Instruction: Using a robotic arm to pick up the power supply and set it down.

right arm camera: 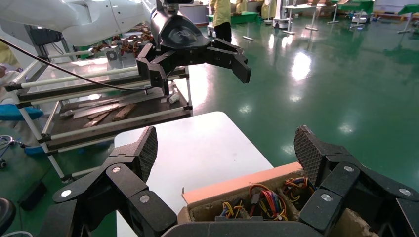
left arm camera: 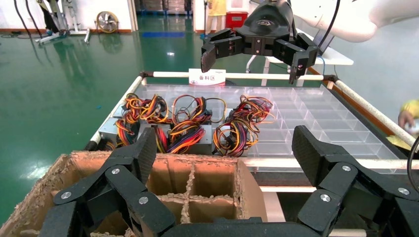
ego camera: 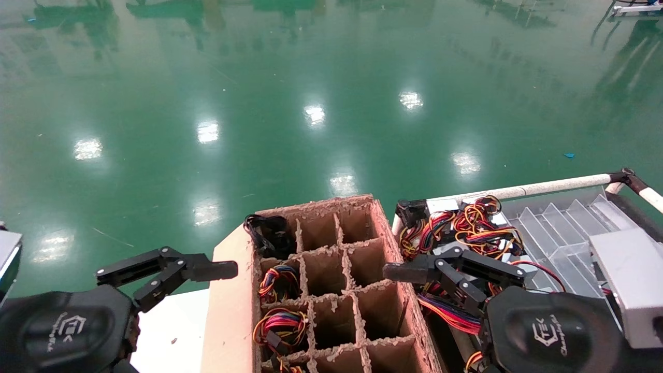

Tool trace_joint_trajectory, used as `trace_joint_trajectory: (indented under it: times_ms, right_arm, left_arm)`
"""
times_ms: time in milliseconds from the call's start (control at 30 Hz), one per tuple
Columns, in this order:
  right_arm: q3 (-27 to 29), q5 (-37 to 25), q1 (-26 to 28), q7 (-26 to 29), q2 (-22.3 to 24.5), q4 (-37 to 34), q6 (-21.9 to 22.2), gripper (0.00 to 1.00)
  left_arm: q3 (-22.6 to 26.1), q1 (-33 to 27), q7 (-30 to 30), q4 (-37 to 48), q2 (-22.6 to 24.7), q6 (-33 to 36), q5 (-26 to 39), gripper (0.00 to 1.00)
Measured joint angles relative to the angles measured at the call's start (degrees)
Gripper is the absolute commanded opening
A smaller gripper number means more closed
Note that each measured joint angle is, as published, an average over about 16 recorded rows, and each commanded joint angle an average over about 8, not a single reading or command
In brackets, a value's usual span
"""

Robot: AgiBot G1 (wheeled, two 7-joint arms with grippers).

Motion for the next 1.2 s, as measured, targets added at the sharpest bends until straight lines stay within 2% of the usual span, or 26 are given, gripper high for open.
trace_joint_trajectory:
  times_ms: [667,933,1200]
  right_arm:
    - [-0.2,-0.4,-0.3,-0.3,-0.3,-0.6,0.2,1.0]
    - [-1.9,-3.7,-0.6,-2.1,-2.5,-3.4,1.3,1.0]
    - [-6.1,-10.2,0.8,-3.9,-7.5,-8.4,1.7,1.0]
  left_arm:
    - [0.0,0.0,0.0,0.0,0.0,0.0,0.0,0.0]
    - [0.0,0.0,0.0,0.0,0.0,0.0,0.0,0.0]
    - [0.0,0.0,0.0,0.0,0.0,0.0,0.0,0.0]
